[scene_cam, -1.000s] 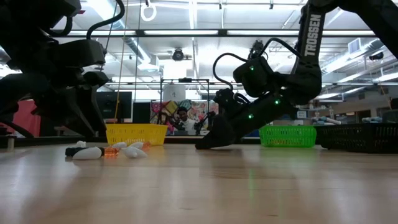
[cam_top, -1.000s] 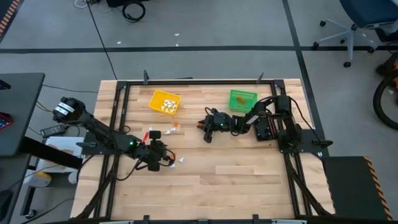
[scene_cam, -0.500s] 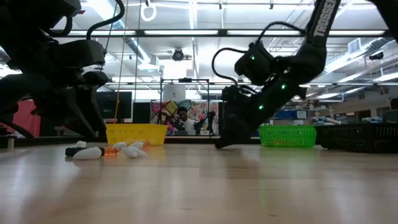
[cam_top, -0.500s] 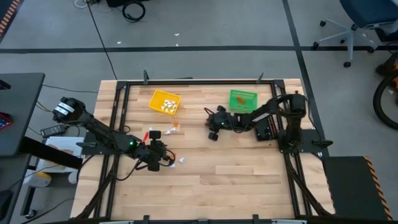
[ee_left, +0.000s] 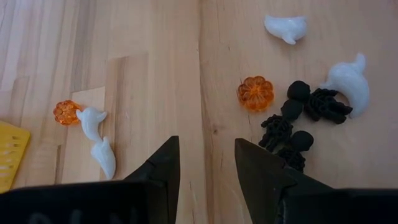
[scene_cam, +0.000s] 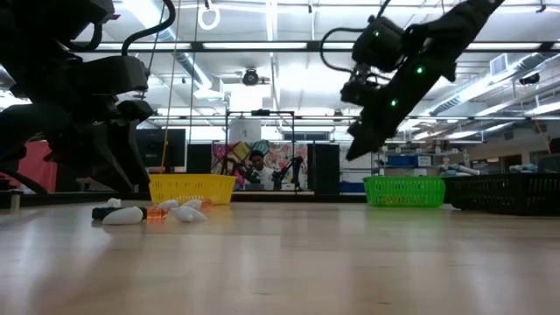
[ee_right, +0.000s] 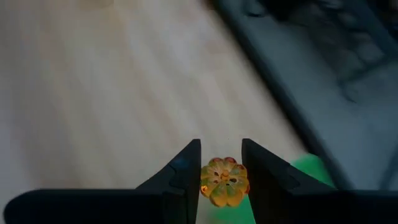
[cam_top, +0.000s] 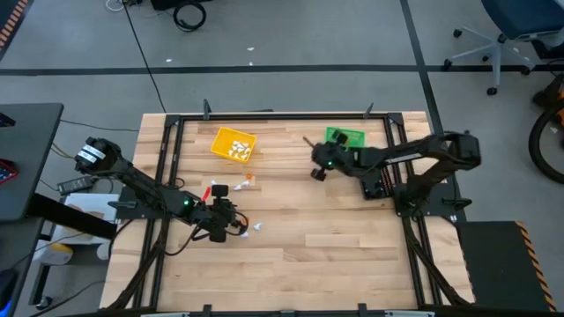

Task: Sort Halloween decoration
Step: Put the orange pumpkin toy into the green bin, then put the white ghost toy into the yellow bin

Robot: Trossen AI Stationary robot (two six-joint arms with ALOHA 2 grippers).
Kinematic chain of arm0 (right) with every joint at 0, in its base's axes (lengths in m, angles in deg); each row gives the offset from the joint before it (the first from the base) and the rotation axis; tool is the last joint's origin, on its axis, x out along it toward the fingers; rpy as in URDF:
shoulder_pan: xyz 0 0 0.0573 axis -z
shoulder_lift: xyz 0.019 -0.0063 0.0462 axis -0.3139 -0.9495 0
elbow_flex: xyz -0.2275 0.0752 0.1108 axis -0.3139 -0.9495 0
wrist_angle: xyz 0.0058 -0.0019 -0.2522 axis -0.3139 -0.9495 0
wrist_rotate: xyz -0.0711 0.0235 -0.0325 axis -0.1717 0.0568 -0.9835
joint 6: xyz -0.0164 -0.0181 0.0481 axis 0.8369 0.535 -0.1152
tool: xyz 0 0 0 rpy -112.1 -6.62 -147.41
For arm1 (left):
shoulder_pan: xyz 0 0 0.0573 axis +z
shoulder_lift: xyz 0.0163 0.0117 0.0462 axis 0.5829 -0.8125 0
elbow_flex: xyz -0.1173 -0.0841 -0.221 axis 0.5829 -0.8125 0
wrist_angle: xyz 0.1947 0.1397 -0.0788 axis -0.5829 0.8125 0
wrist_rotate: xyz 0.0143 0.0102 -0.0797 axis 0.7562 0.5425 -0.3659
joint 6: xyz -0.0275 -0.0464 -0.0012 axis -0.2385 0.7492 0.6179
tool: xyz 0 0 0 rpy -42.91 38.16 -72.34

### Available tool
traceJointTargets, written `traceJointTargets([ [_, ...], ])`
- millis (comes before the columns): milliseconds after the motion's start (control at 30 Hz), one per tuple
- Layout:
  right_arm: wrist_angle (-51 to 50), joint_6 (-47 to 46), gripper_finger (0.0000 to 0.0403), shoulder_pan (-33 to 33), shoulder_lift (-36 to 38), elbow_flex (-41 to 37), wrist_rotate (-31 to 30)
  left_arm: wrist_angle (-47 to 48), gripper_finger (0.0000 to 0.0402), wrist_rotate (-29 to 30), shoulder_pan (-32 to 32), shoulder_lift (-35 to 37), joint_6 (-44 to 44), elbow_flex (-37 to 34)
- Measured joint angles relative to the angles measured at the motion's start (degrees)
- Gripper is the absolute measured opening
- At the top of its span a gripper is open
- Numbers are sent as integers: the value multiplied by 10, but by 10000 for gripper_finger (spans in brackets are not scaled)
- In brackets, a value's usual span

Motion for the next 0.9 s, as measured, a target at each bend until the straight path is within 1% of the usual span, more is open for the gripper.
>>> traceJointTargets([
  [100,-35,-25,109,21,27,1,-31,0,128,0,0,0,0,0],
  [300,-112,-96,109,82,28,0,-29,1,128,0,0,0,1,0],
  [500,-69,-128,111,118,26,-37,17,1,128,0,-1,0,3,0],
  [600,-68,-154,119,140,26,-52,45,1,128,0,-1,0,3,0],
  [767,-62,-158,154,166,26,-58,110,1,128,0,-1,0,3,0],
  [900,-61,-153,182,174,39,-58,126,1,128,0,-1,0,2,0],
])
